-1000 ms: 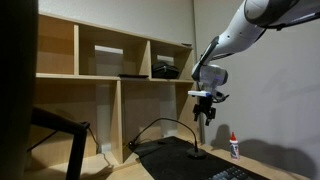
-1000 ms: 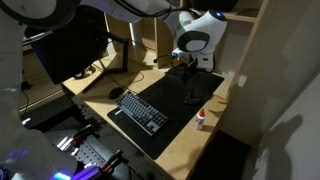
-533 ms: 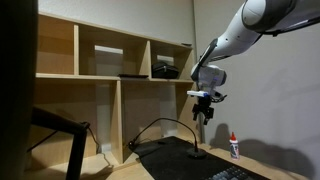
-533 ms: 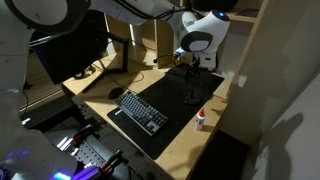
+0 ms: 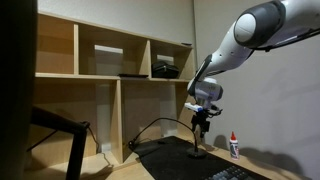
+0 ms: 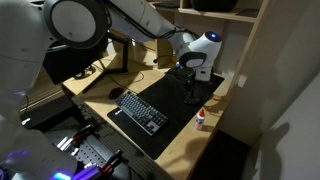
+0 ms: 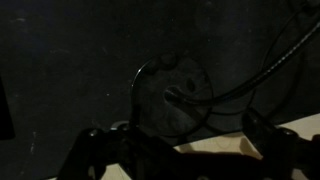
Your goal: Move the black thing off the black mat
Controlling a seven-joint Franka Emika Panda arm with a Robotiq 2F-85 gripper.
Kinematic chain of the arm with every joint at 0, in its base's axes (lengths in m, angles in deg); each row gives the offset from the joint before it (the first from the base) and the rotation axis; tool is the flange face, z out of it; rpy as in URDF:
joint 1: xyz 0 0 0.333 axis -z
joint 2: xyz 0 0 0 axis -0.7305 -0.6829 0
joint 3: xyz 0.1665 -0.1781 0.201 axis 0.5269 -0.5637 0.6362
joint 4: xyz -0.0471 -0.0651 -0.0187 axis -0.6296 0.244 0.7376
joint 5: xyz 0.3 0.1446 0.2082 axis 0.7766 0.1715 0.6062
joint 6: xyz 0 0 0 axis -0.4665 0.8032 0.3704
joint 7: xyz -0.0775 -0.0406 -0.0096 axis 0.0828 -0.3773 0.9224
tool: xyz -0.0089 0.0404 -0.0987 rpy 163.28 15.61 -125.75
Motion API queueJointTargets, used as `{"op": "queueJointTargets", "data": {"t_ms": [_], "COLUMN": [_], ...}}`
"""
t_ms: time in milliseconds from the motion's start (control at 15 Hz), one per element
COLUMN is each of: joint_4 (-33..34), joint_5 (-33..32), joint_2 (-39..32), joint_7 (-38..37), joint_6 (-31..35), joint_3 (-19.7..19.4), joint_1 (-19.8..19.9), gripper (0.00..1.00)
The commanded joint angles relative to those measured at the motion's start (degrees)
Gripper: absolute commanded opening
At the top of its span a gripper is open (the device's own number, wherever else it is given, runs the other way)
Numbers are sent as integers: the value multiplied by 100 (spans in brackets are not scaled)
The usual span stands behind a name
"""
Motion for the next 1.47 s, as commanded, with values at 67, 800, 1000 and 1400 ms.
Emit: {"op": "queueJointTargets", "data": {"t_ms": [67, 800, 1000, 1400], "joint_4": [438, 688, 835, 740], "joint_5": [88, -82, 11, -62], "joint_2": [-493, -875, -1059, -1043], "joint_7": [-197, -500, -279, -420], "joint_6": [286, 239, 235, 244], "joint_3": [224, 331, 501, 462], "joint_1": [197, 300, 378, 301], "gripper": [100, 100, 100, 100]}}
